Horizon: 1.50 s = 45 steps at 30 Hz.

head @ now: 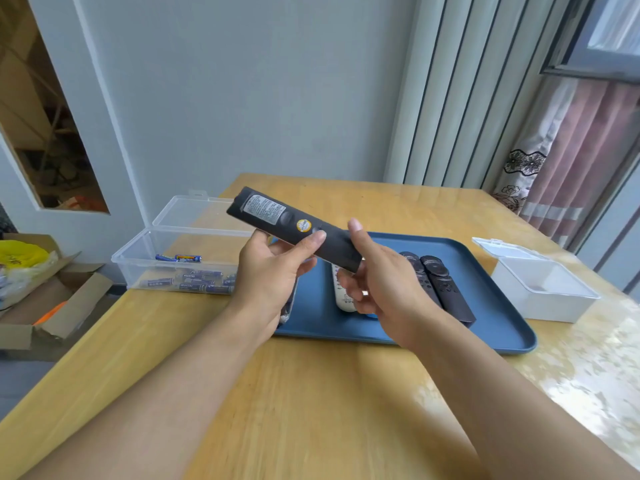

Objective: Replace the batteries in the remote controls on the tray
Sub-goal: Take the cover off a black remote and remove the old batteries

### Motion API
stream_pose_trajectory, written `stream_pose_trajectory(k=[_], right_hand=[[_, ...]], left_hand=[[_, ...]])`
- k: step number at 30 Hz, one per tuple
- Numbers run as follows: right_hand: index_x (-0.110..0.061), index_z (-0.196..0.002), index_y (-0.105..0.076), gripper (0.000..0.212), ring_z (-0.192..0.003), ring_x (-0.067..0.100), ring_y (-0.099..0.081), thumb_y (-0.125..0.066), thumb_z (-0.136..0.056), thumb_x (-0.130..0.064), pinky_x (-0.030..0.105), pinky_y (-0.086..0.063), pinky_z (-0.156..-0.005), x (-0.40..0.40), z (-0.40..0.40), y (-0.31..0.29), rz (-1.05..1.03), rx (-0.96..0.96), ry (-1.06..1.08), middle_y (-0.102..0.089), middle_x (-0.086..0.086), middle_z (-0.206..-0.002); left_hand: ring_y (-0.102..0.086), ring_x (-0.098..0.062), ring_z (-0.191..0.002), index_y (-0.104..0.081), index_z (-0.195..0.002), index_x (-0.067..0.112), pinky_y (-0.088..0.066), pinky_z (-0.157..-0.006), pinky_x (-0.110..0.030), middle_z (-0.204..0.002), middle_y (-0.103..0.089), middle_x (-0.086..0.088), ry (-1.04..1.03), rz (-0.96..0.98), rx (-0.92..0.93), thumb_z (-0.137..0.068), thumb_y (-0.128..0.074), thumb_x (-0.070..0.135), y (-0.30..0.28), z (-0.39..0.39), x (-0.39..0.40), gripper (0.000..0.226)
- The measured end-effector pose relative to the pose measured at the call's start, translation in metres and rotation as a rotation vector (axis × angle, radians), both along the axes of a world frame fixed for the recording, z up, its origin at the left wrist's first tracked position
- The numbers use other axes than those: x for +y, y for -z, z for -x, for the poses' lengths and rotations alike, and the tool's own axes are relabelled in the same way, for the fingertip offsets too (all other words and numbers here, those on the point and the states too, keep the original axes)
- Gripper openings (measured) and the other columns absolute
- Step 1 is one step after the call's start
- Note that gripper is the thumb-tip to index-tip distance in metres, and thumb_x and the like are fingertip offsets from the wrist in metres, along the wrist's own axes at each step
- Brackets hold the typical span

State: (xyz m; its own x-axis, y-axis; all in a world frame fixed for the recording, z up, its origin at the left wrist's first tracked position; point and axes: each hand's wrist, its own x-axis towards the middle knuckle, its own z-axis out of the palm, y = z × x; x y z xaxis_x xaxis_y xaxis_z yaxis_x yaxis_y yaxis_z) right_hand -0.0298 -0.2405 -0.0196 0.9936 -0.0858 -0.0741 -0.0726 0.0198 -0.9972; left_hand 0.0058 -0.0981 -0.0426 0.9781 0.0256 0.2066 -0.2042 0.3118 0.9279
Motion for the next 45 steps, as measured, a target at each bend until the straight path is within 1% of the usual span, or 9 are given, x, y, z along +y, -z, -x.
stream_pose_trajectory(k=[7, 20, 25, 31, 34, 37, 40, 43, 45], right_hand=[[-0.001, -0.112, -0.056, 0.056, -0.050, 0.013, -0.044, -0.055, -0.096, -0.054, 0.022, -0.029, -0.043, 0.006, 0.000, 0.007, 0.027, -0.095, 0.055, -0.069, 0.001, -0.069], [-0.016, -0.112, -0.058, 0.039, -0.049, 0.018, -0.057, -0.041, -0.104, -0.050, 0.028, -0.032, -0.052, 0.006, -0.001, 0.013, 0.119, -0.082, -0.006, -0.071, -0.002, -0.076], [-0.026, -0.110, -0.068, 0.035, -0.060, 0.018, -0.073, -0.051, -0.099, -0.054, 0.023, -0.035, -0.042, 0.003, 0.003, 0.008, 0.229, -0.050, 0.004, -0.077, -0.004, -0.090], [-0.011, -0.103, -0.067, 0.037, -0.056, 0.016, -0.069, -0.069, -0.090, -0.046, 0.023, -0.047, -0.043, 0.000, -0.001, 0.011, 0.130, -0.038, 0.085, -0.074, 0.002, -0.085], [-0.010, -0.095, -0.064, 0.040, -0.057, 0.010, -0.066, -0.072, -0.087, -0.048, 0.022, -0.046, -0.043, -0.003, -0.002, 0.009, 0.158, -0.042, 0.091, -0.074, -0.002, -0.080], [-0.012, -0.093, -0.064, 0.031, -0.060, 0.011, -0.064, -0.071, -0.089, -0.042, 0.021, -0.045, -0.045, -0.008, -0.001, -0.001, 0.170, -0.099, 0.018, -0.074, -0.003, -0.078], [-0.012, -0.090, -0.065, 0.027, -0.063, 0.015, -0.062, -0.071, -0.090, -0.038, 0.023, -0.042, -0.046, -0.020, 0.002, -0.013, 0.258, -0.108, -0.114, -0.072, 0.000, -0.074], [-0.005, -0.089, -0.067, 0.036, -0.063, 0.016, -0.060, -0.075, -0.085, -0.040, 0.025, -0.040, -0.047, -0.032, 0.007, -0.021, 0.477, -0.012, -0.331, -0.072, 0.004, -0.073], [-0.009, -0.087, -0.071, 0.036, -0.061, 0.015, -0.060, -0.078, -0.081, -0.044, 0.024, -0.037, -0.047, -0.033, 0.012, -0.023, 0.681, 0.057, -0.462, -0.075, 0.002, -0.075]], left_hand=[[-0.074, -0.018, -0.086, -0.062, -0.110, 0.010, -0.060, -0.077, -0.032, -0.090, -0.077, -0.005, -0.089, 0.066, -0.077, -0.079, -0.082, 0.005, -0.001, 0.002, 0.000, 0.038], [-0.074, -0.015, -0.087, -0.061, -0.108, 0.014, -0.061, -0.078, -0.034, -0.086, -0.075, 0.002, -0.091, 0.018, -0.081, -0.077, -0.083, 0.001, 0.004, -0.001, 0.000, 0.040], [-0.074, -0.028, -0.098, -0.061, -0.105, 0.009, -0.061, -0.087, -0.045, -0.097, -0.074, -0.012, -0.093, -0.047, -0.154, -0.089, -0.074, 0.005, 0.004, 0.000, -0.003, 0.021], [-0.075, -0.022, -0.092, -0.065, -0.093, 0.022, -0.058, -0.088, -0.054, -0.091, -0.077, -0.004, -0.173, -0.183, -0.254, -0.086, -0.079, 0.008, 0.006, 0.000, -0.002, 0.021], [-0.075, -0.021, -0.090, -0.063, -0.098, 0.015, -0.061, -0.082, -0.052, -0.090, -0.075, -0.005, -0.195, -0.156, -0.250, -0.088, -0.077, 0.009, 0.002, 0.002, -0.001, 0.018], [-0.075, -0.021, -0.088, -0.060, -0.105, 0.010, -0.062, -0.077, -0.052, -0.093, -0.073, -0.006, -0.231, -0.079, -0.199, -0.092, -0.072, 0.012, -0.001, 0.001, 0.003, 0.018], [-0.071, -0.012, -0.079, -0.059, -0.103, 0.017, -0.061, -0.076, -0.045, -0.084, -0.070, 0.007, -0.283, -0.042, -0.179, -0.092, -0.066, 0.016, -0.001, -0.003, 0.008, 0.013], [-0.063, -0.003, -0.070, -0.058, -0.111, 0.015, -0.051, -0.070, -0.023, -0.077, -0.063, 0.014, -0.287, 0.001, -0.176, -0.098, -0.058, 0.013, -0.001, -0.004, 0.007, 0.014], [-0.065, -0.005, -0.076, -0.058, -0.122, 0.018, -0.053, -0.075, -0.025, -0.083, -0.065, 0.014, -0.256, -0.009, -0.153, -0.098, -0.058, 0.019, 0.000, -0.006, 0.006, 0.024]])
